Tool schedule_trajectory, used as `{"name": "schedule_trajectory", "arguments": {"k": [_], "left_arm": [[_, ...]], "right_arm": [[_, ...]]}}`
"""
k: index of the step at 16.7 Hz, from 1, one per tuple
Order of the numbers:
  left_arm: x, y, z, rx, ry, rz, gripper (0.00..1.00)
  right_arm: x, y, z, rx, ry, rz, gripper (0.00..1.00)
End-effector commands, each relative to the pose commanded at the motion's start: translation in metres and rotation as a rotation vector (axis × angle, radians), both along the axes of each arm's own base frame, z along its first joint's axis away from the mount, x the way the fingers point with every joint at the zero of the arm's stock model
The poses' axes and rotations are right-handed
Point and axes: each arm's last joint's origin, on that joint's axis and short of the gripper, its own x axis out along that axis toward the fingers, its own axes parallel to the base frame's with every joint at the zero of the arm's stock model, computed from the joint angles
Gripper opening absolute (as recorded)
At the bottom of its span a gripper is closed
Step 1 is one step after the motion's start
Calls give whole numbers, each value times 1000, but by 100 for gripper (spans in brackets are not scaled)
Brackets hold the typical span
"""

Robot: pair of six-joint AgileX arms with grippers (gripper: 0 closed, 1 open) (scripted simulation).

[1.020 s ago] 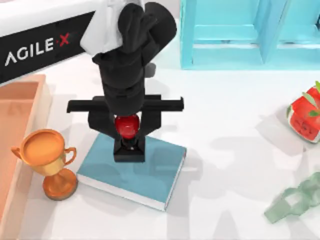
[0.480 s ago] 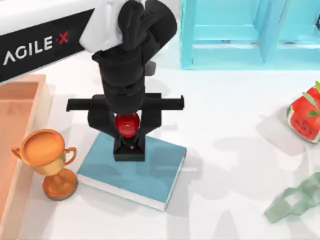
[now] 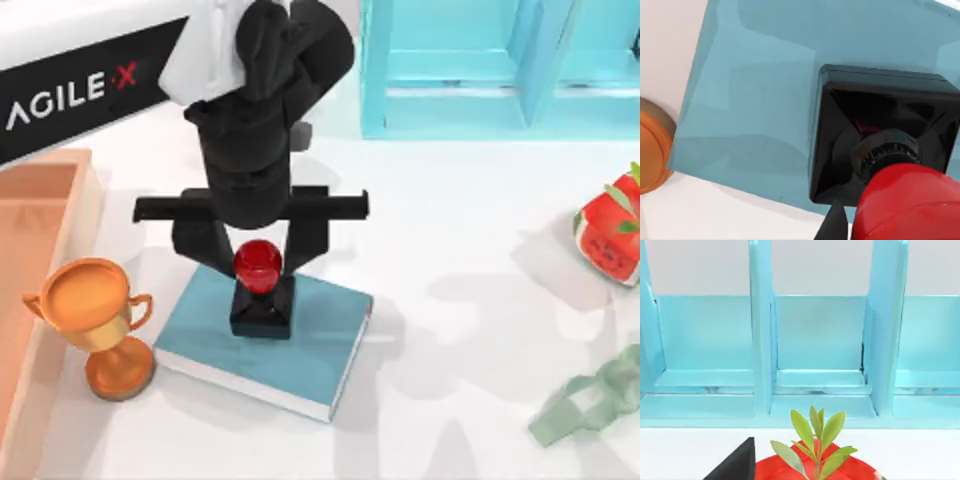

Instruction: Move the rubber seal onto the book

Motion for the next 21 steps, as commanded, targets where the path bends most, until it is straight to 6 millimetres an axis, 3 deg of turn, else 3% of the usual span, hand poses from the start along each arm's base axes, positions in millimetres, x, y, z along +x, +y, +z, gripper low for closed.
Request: {"name": "schedule_trajectory", "arguments": {"k": [4, 5, 14, 21], "left_arm": [[0, 0, 0, 0, 0, 0, 98], [0, 0, 0, 0, 0, 0, 100], [0, 0, 0, 1, 1, 1, 100], [0, 0, 30, 0, 0, 1, 100]], "right_arm": [[0, 0, 0, 0, 0, 0, 100], [0, 0, 0, 0, 0, 0, 100], [0, 0, 0, 0, 0, 0, 100], [0, 0, 0, 0, 0, 0, 100]]}}
